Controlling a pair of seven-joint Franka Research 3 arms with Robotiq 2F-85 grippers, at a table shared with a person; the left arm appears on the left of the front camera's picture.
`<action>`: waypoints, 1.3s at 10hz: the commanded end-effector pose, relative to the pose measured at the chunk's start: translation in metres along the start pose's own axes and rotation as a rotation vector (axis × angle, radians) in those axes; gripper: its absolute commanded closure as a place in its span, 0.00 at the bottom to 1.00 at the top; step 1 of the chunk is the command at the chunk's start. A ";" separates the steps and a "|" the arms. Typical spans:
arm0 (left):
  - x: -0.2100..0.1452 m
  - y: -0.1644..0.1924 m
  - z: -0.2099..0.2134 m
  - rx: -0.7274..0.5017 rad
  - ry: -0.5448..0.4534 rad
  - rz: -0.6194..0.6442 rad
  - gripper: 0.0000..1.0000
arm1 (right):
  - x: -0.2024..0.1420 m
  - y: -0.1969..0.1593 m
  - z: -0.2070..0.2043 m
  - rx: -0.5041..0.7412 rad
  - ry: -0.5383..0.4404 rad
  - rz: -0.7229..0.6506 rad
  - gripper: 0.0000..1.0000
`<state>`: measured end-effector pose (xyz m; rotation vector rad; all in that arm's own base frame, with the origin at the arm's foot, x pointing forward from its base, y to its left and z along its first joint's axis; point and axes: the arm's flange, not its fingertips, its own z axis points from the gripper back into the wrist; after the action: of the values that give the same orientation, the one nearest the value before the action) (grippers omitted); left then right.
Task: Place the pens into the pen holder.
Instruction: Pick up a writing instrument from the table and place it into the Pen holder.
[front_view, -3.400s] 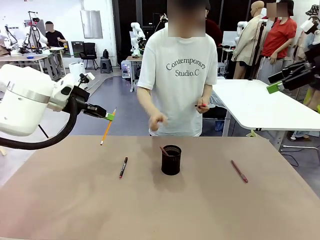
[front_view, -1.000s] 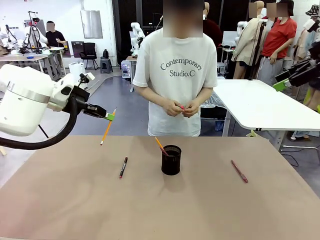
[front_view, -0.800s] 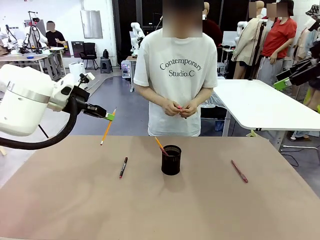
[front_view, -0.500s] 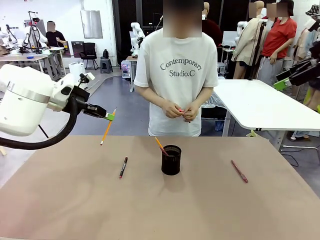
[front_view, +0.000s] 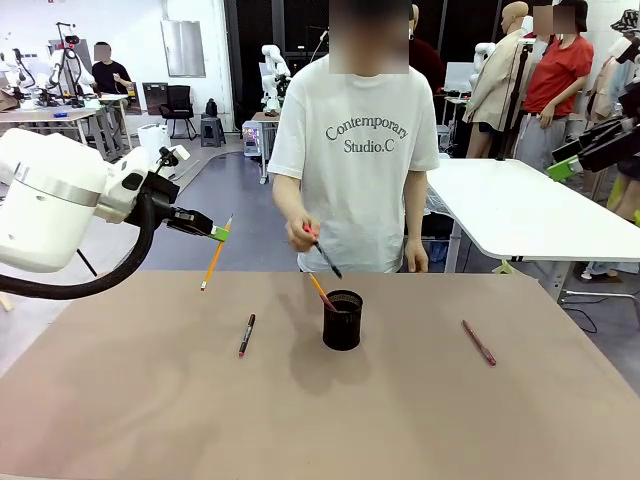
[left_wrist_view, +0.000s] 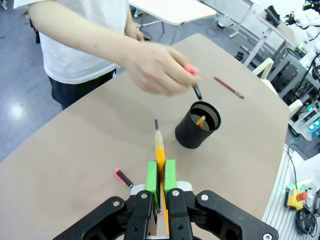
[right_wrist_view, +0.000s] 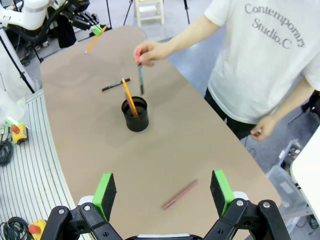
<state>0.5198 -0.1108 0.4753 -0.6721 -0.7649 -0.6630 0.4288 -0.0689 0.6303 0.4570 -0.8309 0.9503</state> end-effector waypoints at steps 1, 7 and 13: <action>0.002 0.000 0.000 0.005 -0.002 0.007 1.00 | 0.001 0.000 0.001 -0.001 0.000 0.001 0.00; 0.006 -0.016 0.002 -0.032 -0.049 -0.067 1.00 | 0.001 0.000 0.001 -0.001 0.000 0.001 0.00; 0.004 -0.051 0.034 -0.419 -0.470 -0.467 1.00 | 0.001 0.000 0.001 -0.001 0.000 0.001 0.00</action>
<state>0.4771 -0.1244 0.5290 -0.9863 -1.1907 -1.0425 0.4290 -0.0688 0.6300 0.4574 -0.8303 0.9504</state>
